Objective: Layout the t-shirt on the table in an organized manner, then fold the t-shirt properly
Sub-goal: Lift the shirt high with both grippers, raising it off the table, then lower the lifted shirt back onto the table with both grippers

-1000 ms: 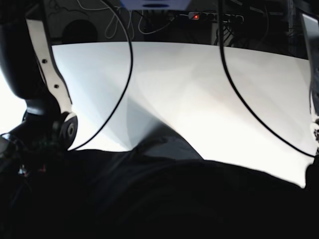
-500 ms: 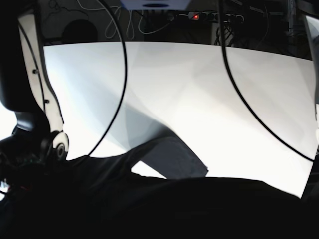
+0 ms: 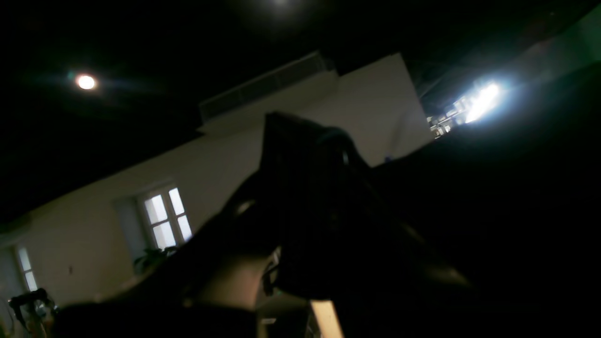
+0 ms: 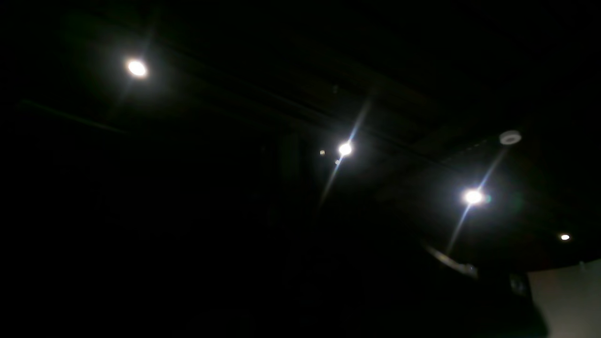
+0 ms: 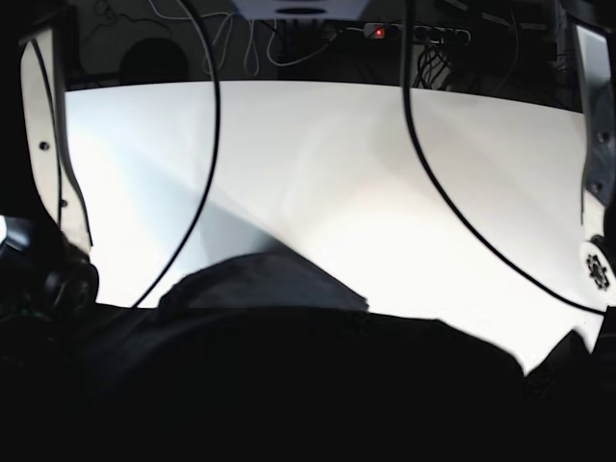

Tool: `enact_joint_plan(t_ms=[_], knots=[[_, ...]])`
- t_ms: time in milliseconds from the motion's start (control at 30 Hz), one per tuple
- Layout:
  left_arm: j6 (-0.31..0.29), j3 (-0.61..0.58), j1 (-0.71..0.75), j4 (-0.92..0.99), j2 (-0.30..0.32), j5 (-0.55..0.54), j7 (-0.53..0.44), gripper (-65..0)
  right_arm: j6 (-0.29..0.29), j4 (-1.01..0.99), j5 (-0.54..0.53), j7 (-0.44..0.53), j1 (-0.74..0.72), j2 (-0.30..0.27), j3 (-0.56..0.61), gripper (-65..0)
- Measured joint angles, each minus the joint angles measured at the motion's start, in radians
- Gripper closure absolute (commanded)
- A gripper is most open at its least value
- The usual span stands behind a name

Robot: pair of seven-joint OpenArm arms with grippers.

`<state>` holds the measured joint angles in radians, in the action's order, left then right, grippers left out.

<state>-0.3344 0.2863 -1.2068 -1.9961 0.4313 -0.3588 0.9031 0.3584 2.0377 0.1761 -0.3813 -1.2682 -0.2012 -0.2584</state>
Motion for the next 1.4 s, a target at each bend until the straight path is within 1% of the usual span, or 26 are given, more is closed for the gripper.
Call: enact_joint_plan(t_ms=[100, 233, 300, 367, 433, 600, 700, 767, 867, 933, 1000, 1100, 1200, 1300, 1400], knots=[[0.0, 0.007, 0.031, 0.0, 0.0, 0.003, -0.007, -0.2, 0.0, 0.0, 0.0, 0.0, 0.005, 0.007, 0.005, 0.0], [0.0, 0.012, 0.119, 0.0, -0.003, 0.007, 0.005, -0.2, -0.001, 0.0, 0.0, 0.004, 0.089, 0.008, 0.028, 0.0], [0.0, 0.047, 0.171, 0.0, -0.014, 0.003, 0.006, -0.2, 0.0, -0.006, 0.0, -0.011, 0.132, 0.028, 0.039, 0.0], [0.0, 0.074, 0.21, 0.0, -0.019, 0.008, 0.01, -0.2, 0.0, -0.005, 0.0, -0.004, 0.172, 0.05, 0.039, 0.0], [0.0, 0.102, 0.24, 0.0, -0.038, 0.009, 0.003, -0.2, 0.0, -0.004, 0.0, 0.0, 0.218, 0.058, 0.039, 0.0], [-0.001, 0.176, 0.37, 0.002, -0.045, 0.002, 0.01, -0.2, 0.004, -0.008, -0.011, -0.003, 0.356, 0.061, 0.047, 0.0], [-0.003, 0.206, 0.434, 0.001, -0.048, -0.008, -0.005, -0.2, 0.0, -0.009, -0.008, 0.003, 0.421, 0.094, 0.042, 0.0], [-0.004, 0.231, 0.502, 0.001, -0.051, -0.005, 0.001, -0.2, 0.004, -0.013, -0.013, 0.042, 0.483, 0.108, 0.041, 0.0], [-0.007, 0.286, 0.565, 0.006, -0.099, -0.005, 0.013, -0.2, 0.005, -0.015, -0.008, 0.1, 0.581, 0.129, 0.041, 0.0], [-0.008, 0.328, 0.616, 0.005, -0.114, -0.008, 0.007, -0.2, 0.008, -0.018, -0.005, 0.123, 0.636, 0.156, 0.041, 0.0], [-0.009, 0.353, 0.658, 0.003, -0.123, -0.008, 0.011, -0.2, 0.008, -0.02, -0.004, 0.143, 0.671, 0.17, 0.041, 0.0], [-0.01, 0.369, 0.69, 0.003, -0.141, -0.002, 0.012, -0.2, 0.008, -0.031, -0.004, 0.164, 0.702, 0.191, 0.047, 0.0], [-0.008, 0.384, 0.738, 0.004, -0.143, -0.001, 0.006, -0.2, 0.008, -0.071, -0.001, 0.158, 0.71, 0.214, 0.049, 0.0], [-0.008, 0.389, 0.751, 0.015, -0.164, 0.007, 0.016, -0.2, 0.008, -0.125, -0.001, 0.164, 0.712, 0.215, 0.05, 0.0], [-0.007, 0.389, 0.748, 0.027, -0.18, 0.01, 0.012, -0.2, 0.007, -0.197, 0.003, 0.15, 0.706, 0.214, 0.063, 0.0]])
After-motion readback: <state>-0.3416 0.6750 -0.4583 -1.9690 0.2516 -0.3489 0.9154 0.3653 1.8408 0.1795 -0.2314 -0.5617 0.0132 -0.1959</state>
